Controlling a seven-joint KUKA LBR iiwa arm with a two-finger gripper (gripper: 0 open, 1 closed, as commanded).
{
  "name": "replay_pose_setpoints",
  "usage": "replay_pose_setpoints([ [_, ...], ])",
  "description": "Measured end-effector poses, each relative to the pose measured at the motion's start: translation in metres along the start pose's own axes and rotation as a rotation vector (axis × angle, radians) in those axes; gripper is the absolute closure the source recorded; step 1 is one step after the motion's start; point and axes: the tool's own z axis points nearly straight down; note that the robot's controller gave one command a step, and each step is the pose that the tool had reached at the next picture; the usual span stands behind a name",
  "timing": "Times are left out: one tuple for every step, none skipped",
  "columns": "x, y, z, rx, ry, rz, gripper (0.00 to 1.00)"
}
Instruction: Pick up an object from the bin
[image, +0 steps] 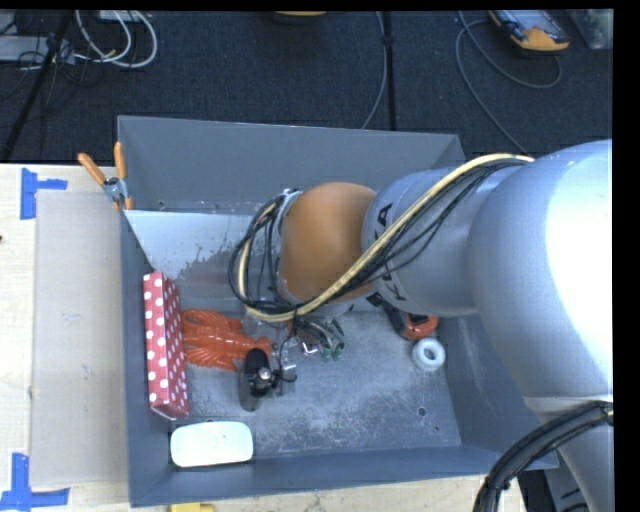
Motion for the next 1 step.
replay_pose_setpoints([
  [-0.014,-0.0015,0.0037,0.002,0.001,-0.171,1.0],
])
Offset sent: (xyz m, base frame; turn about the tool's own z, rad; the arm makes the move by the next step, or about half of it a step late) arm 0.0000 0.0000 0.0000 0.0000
